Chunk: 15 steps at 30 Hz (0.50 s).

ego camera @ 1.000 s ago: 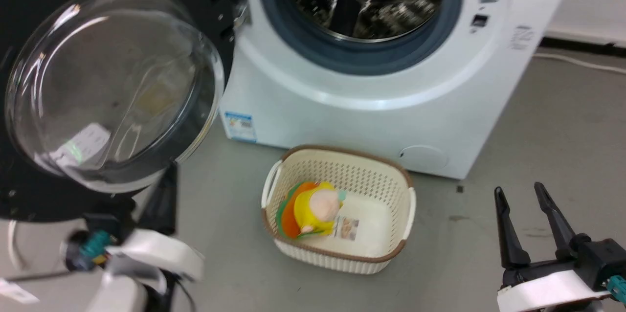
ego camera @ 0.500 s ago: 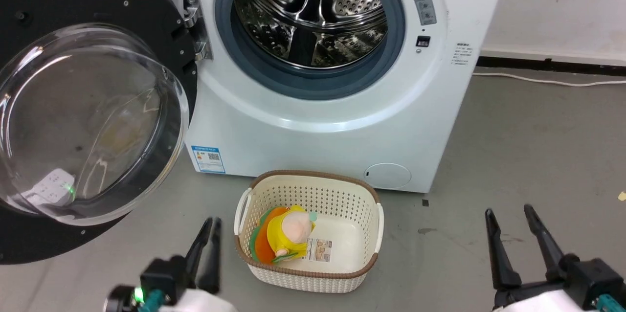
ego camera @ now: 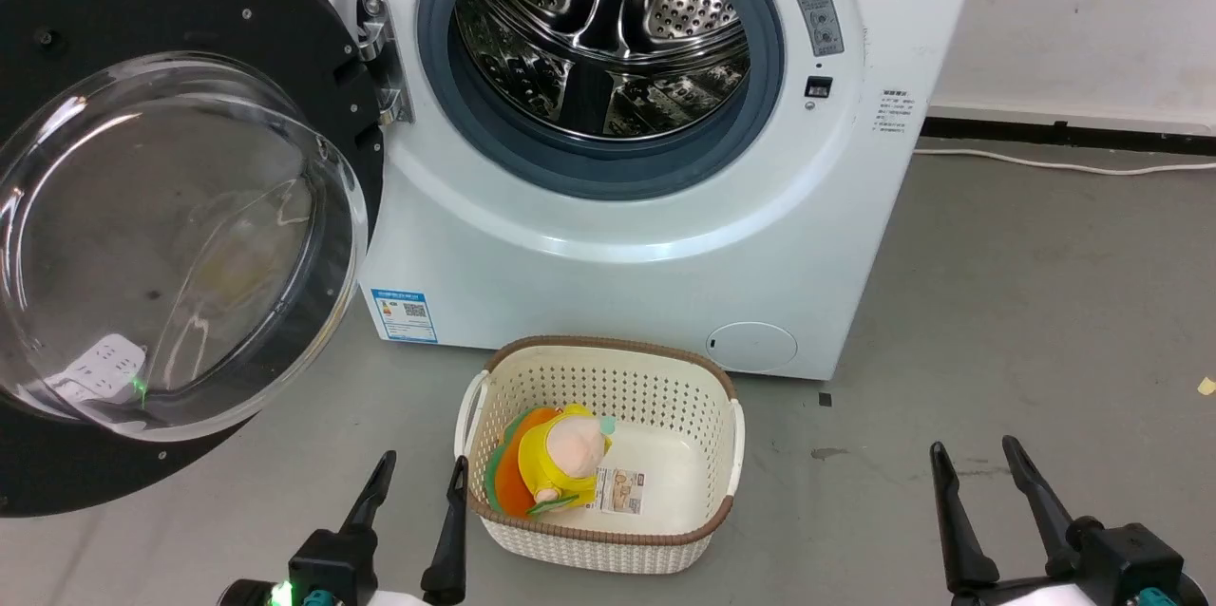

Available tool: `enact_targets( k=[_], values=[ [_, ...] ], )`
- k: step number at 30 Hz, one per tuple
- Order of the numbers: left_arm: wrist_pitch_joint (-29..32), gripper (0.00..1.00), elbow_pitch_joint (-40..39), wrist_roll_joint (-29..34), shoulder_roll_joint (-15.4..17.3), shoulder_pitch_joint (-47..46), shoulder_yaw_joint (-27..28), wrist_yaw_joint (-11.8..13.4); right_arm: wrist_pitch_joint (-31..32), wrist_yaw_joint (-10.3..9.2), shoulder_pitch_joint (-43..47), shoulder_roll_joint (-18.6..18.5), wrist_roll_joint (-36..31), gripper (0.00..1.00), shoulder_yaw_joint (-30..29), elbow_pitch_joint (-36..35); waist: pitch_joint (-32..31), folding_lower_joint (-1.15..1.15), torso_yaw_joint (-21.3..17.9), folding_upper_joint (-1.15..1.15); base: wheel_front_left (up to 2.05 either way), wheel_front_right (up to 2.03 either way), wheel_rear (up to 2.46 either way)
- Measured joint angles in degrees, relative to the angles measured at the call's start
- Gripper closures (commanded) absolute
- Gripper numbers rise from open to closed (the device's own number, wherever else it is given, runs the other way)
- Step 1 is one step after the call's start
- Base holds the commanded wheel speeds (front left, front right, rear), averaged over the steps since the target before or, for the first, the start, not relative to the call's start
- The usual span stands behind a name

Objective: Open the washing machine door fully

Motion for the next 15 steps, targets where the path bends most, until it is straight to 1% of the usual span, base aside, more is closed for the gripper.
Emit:
enact_targets(
  k=[9,13,15],
  values=[
    [0.0,0.0,0.9,1.8,-0.9,-1.1,0.3,-1.5,0.0,0.0,0.0,0.0,-0.4,0.0,-0.1,1.0,0.1,0.0,-0.3,0.0,0.0,0.0,0.0],
    [0.0,0.0,1.3,2.9,-1.2,-1.2,0.2,-1.5,0.0,0.0,0.0,0.0,-3.4,0.0,0.0,2.0,0.2,0.0,-0.4,0.0,0.0,0.0,0.0],
    [0.0,0.0,1.4,3.0,-1.3,-1.2,0.3,-1.5,0.0,0.0,0.0,0.0,-3.5,0.0,0.1,2.2,0.3,0.0,-0.5,0.0,0.0,0.0,0.0]
  ],
)
